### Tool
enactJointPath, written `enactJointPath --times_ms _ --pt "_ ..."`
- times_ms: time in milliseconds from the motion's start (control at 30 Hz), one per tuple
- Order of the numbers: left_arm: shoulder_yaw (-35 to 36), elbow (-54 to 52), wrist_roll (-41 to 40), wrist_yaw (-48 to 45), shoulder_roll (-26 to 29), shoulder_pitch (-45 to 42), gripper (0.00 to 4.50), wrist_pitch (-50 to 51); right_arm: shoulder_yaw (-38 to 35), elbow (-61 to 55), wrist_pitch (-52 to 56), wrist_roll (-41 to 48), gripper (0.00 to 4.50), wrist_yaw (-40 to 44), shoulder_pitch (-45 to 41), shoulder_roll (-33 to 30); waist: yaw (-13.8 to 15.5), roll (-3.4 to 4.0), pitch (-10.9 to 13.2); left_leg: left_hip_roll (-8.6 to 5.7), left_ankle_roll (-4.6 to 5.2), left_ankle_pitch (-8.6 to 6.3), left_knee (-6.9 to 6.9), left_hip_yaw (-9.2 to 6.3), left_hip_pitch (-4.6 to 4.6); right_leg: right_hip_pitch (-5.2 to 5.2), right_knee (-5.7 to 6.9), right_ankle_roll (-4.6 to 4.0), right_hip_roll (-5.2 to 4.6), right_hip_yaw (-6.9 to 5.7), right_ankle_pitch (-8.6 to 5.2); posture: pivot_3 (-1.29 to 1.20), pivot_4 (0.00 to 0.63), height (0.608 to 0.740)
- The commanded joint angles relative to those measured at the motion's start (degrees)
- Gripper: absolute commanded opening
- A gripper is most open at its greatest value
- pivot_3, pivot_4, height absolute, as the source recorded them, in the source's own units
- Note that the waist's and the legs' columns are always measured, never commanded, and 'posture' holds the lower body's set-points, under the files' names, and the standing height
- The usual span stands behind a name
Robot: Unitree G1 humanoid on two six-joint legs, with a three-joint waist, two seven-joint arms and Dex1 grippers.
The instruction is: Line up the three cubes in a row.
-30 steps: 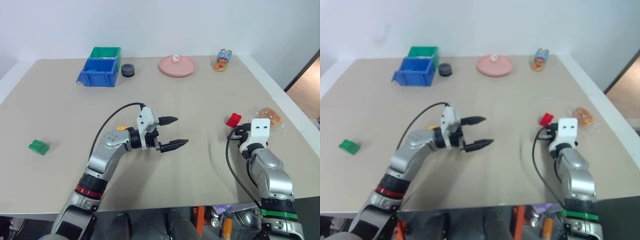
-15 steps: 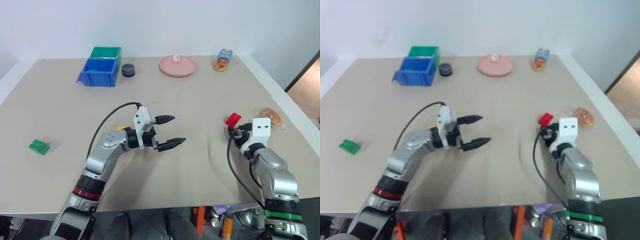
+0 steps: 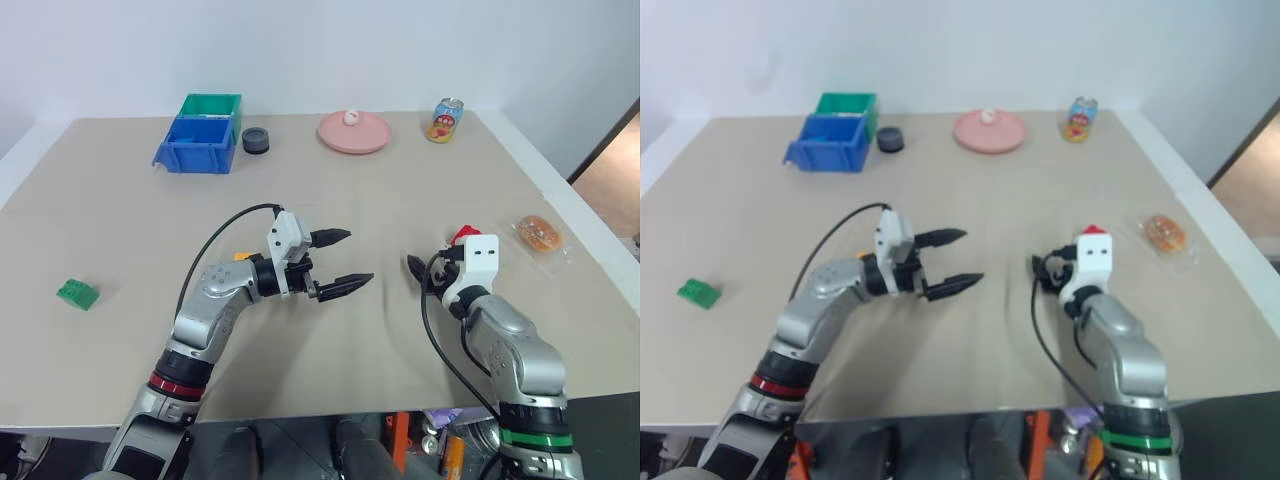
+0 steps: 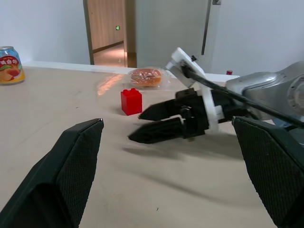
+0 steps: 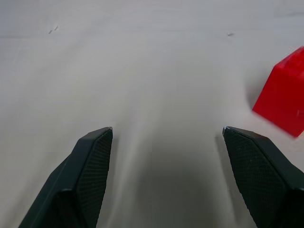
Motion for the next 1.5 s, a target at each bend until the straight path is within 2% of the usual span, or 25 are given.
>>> enactJointPath --times_ms 33,300,567,833,1200,1500 --pt "0.97 -1.46 -0.81 0.4 -0.08 -0.39 4.5 -0.39 -1.18 1.42 -2.3 -2.57 3.82 -4.04 -2.34 0.87 0.05 0.0 0.0 0.0 0.0 0.0 -0.03 0.0 -0.01 -0.01 0.0 -0.01 0.0 -0.01 -0.03 0.0 0.15 0.74" --pt "1.82 -1.44 -1.53 0.73 0.49 -0.44 4.5 -0.15 2.58 -12.68 5.01 7.49 3.82 9.85 1.62 -2.49 0.07 0.0 0.0 0.02 0.04 -0.04 -0.18 -0.05 -0.02 -0.06 0.0 0.21 0.02 -0.06 -0.02 0.0 0.15 0.74" --pt "1.83 -0.39 -1.78 0.62 0.04 -1.56 4.5 -0.52 1.64 -12.95 7.18 8.91 3.82 11.07 1.33 -4.64 0.08 0.0 0.01 0.01 0.04 -0.03 -0.07 -0.04 -0.02 -0.03 0.0 -0.04 0.01 -0.05 -0.11 0.0 0.15 0.74" --pt "1.94 0.28 -1.74 -0.01 0.11 -1.89 4.5 -0.75 -0.03 -11.9 7.78 4.49 3.82 6.57 2.19 -7.41 0.09 -0.01 0.01 0.0 0.04 -0.04 -0.1 -0.04 -0.04 -0.06 0.0 -0.04 0.01 -0.05 -0.13 0.0 0.15 0.74" --pt "1.74 0.41 -1.71 -0.1 -0.36 -1.82 4.5 -0.58 -0.77 -12.42 11.0 -1.07 3.82 -5.12 1.42 -2.5 0.07 -0.01 0.01 0.01 0.04 -0.03 -0.09 -0.04 -0.03 -0.05 0.0 -0.04 0.01 -0.04 -0.12 0.0 0.15 0.74" --pt "1.8 0.19 -1.72 -0.05 -0.25 -1.69 4.5 -0.29 -2.47 -2.74 6.18 -4.73 3.82 -9.09 -4.11 -1.56 0.08 -0.01 0.01 0.01 0.04 -0.03 -0.09 -0.04 -0.02 -0.05 0.0 -0.04 0.01 -0.05 -0.12 0.0 0.15 0.74"
